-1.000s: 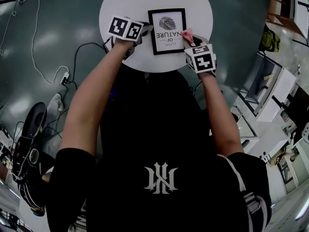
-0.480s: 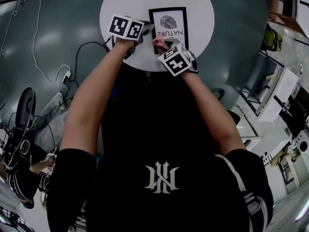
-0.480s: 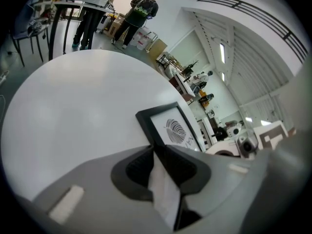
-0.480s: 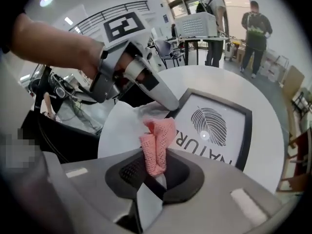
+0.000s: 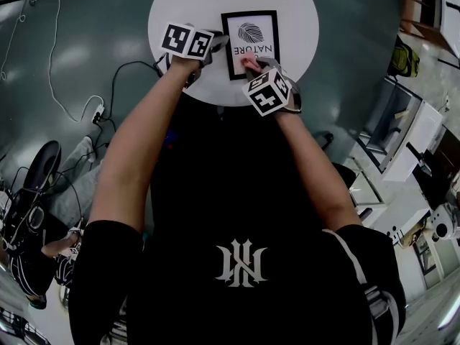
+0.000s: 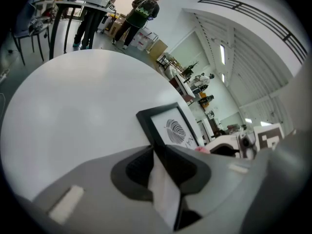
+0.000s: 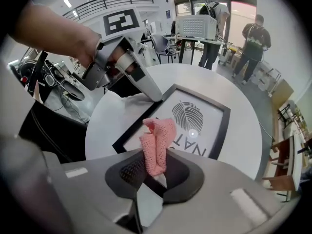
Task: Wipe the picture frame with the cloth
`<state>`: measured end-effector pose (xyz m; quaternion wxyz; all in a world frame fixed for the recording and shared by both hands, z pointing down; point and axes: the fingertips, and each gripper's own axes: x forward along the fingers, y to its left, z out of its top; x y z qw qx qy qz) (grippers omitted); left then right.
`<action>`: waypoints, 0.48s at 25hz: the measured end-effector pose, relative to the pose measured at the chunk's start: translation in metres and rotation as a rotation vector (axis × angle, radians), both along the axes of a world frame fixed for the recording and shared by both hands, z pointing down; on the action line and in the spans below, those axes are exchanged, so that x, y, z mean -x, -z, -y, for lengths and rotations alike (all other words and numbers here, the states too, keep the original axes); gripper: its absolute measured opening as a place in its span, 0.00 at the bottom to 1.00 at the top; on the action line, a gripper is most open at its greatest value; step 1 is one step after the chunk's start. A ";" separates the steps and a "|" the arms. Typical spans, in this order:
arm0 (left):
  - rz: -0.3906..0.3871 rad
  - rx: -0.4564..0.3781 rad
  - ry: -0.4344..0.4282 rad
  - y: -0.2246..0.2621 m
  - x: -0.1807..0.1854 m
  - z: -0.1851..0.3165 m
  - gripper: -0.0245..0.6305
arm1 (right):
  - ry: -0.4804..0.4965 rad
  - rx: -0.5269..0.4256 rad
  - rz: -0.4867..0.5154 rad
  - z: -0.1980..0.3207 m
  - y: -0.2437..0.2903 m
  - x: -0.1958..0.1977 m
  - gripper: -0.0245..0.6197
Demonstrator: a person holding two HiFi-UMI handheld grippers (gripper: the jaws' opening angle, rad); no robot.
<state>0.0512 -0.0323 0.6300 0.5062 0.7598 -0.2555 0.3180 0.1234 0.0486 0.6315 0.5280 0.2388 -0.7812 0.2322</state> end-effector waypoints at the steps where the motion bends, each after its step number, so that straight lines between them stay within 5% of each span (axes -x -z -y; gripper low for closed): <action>1: 0.000 -0.001 -0.001 0.000 0.000 0.000 0.15 | -0.010 -0.004 -0.010 0.002 0.000 -0.005 0.14; 8: 0.003 -0.003 -0.002 0.000 0.001 -0.001 0.15 | -0.011 -0.070 -0.130 0.014 -0.002 -0.045 0.14; 12: 0.005 -0.004 -0.003 0.001 -0.001 -0.005 0.15 | 0.092 -0.141 -0.219 0.012 -0.001 -0.052 0.14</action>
